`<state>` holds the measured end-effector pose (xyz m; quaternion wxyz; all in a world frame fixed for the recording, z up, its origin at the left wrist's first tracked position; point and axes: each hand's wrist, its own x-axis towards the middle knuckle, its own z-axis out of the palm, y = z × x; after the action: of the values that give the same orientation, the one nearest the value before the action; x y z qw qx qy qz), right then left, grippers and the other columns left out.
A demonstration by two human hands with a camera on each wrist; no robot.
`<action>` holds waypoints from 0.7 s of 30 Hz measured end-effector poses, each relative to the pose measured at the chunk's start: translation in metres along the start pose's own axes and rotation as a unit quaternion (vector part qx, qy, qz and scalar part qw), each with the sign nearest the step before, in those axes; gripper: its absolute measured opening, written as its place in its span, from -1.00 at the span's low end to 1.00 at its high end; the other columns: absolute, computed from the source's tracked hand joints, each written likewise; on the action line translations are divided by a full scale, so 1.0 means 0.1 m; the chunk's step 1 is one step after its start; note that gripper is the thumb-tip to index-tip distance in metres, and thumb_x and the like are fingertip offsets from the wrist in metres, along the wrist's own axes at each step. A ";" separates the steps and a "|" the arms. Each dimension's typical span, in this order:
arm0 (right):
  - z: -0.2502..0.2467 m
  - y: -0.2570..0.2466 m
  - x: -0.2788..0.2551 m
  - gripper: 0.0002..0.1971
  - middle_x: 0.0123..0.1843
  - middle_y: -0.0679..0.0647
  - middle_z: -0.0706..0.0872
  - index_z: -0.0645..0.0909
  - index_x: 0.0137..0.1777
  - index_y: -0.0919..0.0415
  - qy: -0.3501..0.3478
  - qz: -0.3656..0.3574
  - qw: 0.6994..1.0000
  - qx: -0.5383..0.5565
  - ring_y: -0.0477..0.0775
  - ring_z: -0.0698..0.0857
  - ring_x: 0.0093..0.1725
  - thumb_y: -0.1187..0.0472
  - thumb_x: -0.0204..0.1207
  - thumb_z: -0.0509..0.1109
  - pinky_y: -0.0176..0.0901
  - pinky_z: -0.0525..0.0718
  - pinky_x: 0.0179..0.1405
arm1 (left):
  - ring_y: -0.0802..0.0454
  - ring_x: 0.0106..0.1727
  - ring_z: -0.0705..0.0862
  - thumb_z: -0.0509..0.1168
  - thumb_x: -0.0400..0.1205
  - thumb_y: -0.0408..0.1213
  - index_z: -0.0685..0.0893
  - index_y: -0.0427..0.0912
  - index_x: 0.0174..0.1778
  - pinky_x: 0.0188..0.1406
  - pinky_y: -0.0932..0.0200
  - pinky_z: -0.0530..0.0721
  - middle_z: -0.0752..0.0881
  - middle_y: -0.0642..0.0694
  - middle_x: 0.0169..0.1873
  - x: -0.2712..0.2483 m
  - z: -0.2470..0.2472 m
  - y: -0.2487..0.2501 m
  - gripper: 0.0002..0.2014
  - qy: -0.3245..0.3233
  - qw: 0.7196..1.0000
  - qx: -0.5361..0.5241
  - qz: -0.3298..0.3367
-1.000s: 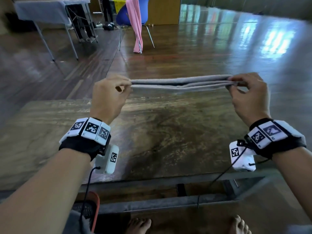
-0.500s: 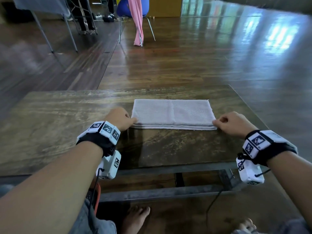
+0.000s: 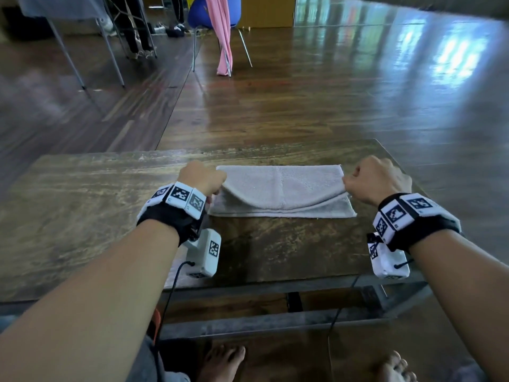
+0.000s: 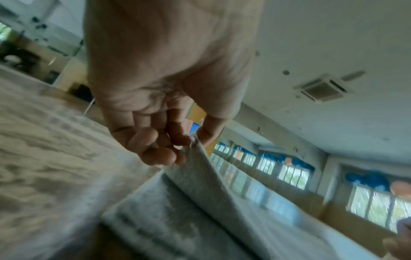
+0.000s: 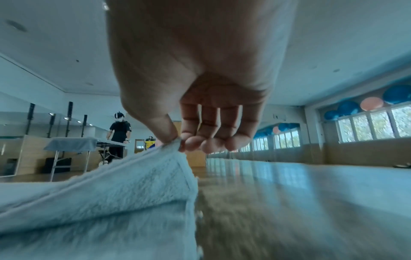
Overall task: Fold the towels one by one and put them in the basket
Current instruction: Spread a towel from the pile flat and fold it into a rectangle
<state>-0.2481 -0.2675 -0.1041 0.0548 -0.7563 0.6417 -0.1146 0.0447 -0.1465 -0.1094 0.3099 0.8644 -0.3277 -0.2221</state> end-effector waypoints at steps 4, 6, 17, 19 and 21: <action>-0.18 -0.17 0.15 -0.70 -0.33 0.07 0.65 0.70 -0.34 0.15 0.108 -0.020 0.993 0.049 0.22 0.61 -0.28 -0.02 0.53 0.39 -0.01 0.47 -0.20 | -0.22 -0.45 0.76 0.27 0.53 -0.29 0.71 -0.42 -0.05 -0.61 0.22 0.52 0.84 -0.25 -0.28 0.04 -0.07 0.21 -0.74 0.019 0.981 -0.192 -0.019; -0.25 -0.20 0.22 -0.68 -0.24 0.07 0.72 0.67 -0.36 0.09 0.129 -0.005 0.982 0.136 0.24 0.66 -0.19 -0.10 0.52 0.42 0.01 0.52 -0.14 | -0.24 -0.43 0.77 0.27 0.58 -0.34 0.67 -0.41 -0.05 -0.68 0.22 0.55 0.81 -0.30 -0.18 0.03 -0.13 0.28 -0.81 0.034 0.960 -0.277 -0.019; -0.08 0.33 0.10 -0.64 -0.39 0.16 0.81 0.73 -0.44 0.20 -0.105 0.002 0.985 0.137 0.12 0.72 -0.39 0.04 0.55 0.52 -0.09 0.72 -0.23 | -0.22 -0.49 0.77 0.35 0.55 -0.39 0.67 -0.42 -0.07 -0.50 0.08 0.77 0.83 -0.37 -0.25 -0.08 -0.14 -0.12 -0.86 -0.086 0.978 -0.172 -0.081; -0.07 0.35 0.07 -0.62 -0.36 0.17 0.82 0.74 -0.43 0.20 -0.114 0.009 0.985 0.129 0.14 0.73 -0.34 0.00 0.56 0.52 -0.05 0.73 -0.15 | -0.22 -0.49 0.78 0.35 0.56 -0.36 0.65 -0.38 -0.09 -0.41 0.04 0.78 0.83 -0.33 -0.31 -0.07 -0.12 -0.16 -0.87 -0.100 0.980 -0.146 -0.089; -0.08 0.35 0.06 -0.61 -0.33 0.17 0.84 0.77 -0.39 0.20 -0.117 0.011 0.984 0.131 0.17 0.77 -0.26 -0.04 0.58 0.48 0.02 0.76 -0.06 | -0.20 -0.46 0.77 0.40 0.58 -0.25 0.64 -0.37 0.00 -0.37 0.05 0.77 0.82 -0.31 -0.29 -0.06 -0.11 -0.17 -0.77 -0.127 0.980 -0.120 -0.094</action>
<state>-0.2824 -0.2784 -0.1042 0.2292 -0.7440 0.6183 -0.1077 0.0546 -0.1282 -0.1127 0.3448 0.8126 -0.2527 -0.3962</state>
